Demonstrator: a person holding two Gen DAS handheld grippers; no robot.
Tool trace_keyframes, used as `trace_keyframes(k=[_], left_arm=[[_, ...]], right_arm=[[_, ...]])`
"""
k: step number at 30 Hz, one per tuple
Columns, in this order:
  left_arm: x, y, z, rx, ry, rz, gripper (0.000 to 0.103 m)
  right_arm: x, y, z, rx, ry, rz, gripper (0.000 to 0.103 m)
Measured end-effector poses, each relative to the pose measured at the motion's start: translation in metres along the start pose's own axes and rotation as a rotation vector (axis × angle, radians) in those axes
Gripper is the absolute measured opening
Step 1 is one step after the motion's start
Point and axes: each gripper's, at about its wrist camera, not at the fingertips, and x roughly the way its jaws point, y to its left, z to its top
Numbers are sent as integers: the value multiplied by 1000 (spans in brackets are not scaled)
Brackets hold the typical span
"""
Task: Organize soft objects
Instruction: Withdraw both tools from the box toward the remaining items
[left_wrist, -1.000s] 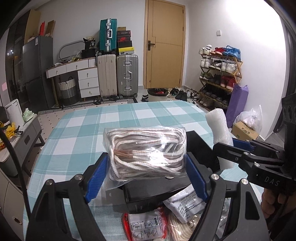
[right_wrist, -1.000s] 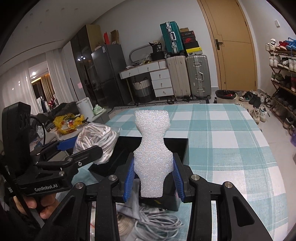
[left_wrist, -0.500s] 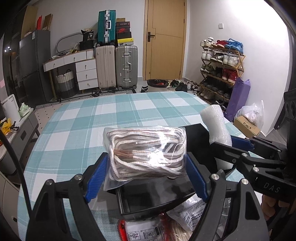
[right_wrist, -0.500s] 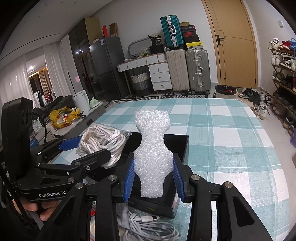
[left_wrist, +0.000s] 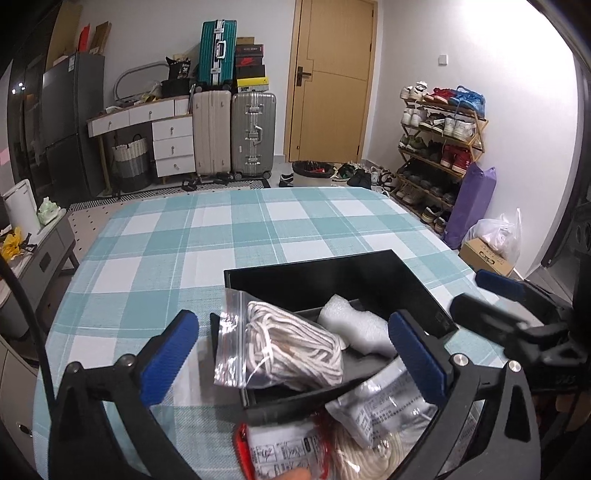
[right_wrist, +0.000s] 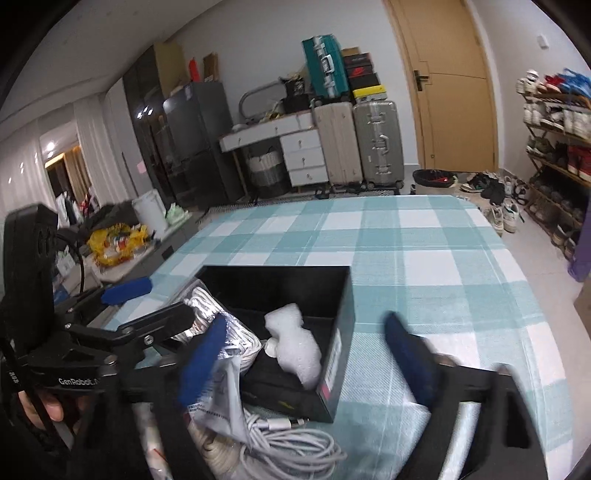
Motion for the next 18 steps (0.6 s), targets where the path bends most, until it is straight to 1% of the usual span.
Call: trace_keyframes(k=[2, 7, 9, 18], left_arm=[[-8, 0, -3, 4, -5, 2, 103], [-29, -1, -11, 7, -21, 17, 103], [-39, 0, -17, 1, -27, 18, 103], [-60, 3, -45, -8, -19, 44, 103]], right_arm=[[-8, -1, -2, 6, 3, -3, 102], [-29, -1, -12, 16, 6, -5, 102], [-34, -1, -18, 19, 21, -10, 102], [-55, 13, -42, -14, 60, -24, 102]])
